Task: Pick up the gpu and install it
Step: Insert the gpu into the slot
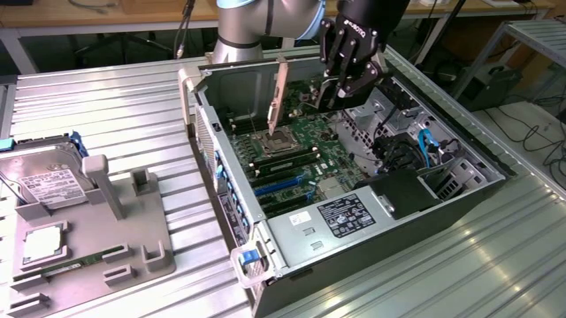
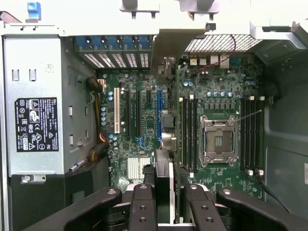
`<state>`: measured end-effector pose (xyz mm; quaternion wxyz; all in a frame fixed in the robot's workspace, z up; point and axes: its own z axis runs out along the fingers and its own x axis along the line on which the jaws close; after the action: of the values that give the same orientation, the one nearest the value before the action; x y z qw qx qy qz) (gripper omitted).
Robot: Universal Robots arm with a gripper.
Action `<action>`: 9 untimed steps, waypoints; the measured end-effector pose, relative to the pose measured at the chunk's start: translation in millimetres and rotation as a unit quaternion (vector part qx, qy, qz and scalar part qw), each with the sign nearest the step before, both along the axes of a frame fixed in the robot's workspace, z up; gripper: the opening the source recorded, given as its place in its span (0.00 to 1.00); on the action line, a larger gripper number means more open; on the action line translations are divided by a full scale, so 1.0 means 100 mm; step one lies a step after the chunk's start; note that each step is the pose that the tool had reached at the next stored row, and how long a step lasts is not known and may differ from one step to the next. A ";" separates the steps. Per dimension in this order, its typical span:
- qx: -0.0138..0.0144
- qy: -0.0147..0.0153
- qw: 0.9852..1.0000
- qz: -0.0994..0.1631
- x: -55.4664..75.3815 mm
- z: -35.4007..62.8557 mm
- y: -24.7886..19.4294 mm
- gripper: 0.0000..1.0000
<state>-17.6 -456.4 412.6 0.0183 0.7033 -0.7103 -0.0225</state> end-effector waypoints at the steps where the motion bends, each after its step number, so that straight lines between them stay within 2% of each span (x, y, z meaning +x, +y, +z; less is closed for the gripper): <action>1: 0.000 0.000 1.000 0.000 0.00 -0.005 0.000 0.28; 9: 0.000 0.001 1.000 0.000 0.00 -0.044 0.000 0.28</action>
<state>-17.6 -456.3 408.2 0.0189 0.7033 -0.7102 -0.0230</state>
